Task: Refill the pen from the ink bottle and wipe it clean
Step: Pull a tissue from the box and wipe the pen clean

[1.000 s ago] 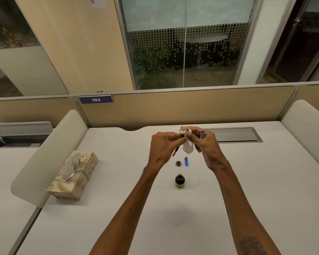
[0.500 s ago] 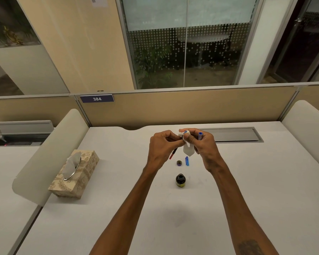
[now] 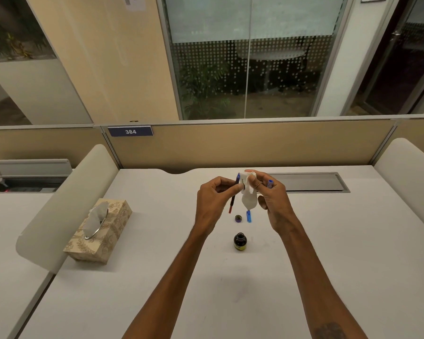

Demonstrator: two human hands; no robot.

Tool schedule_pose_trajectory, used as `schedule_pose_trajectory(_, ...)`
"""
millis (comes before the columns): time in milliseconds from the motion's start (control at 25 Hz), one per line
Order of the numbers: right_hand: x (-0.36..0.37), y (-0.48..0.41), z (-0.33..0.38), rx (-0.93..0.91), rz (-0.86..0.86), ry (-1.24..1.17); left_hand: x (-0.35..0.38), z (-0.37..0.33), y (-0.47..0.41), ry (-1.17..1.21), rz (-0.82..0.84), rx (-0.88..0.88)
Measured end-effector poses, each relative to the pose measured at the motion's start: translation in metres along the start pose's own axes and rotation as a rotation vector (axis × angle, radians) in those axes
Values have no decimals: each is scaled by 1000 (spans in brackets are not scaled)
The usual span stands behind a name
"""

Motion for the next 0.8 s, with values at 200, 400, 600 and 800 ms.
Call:
schedule_pose_trajectory(200, -5, -4, -5, 53, -79, -163, -3, -6, 1, 184, -45, -92)
schedule_pose_trajectory(400, -4, -5, -11, 18, -48, -294, 5, -9, 3, 398, 0, -158)
schedule_pose_trajectory(600, 11, 4, -17, 69, 57, -289, 15, -11, 3, 537, -46, -143)
schedule_pose_trajectory(800, 25, 20, -27, 173, 156, -222, 19, -17, 4, 575, -78, -145)
Point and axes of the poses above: each hand's wrist, its own y-axis away from the middle knuckle, its own x-axis out of the palm, z = x × y, the point moved 2 cm from there along -y, towards the middle knuckle, and after that the axes turned 4 degrees about x, right-handed, at the moved point
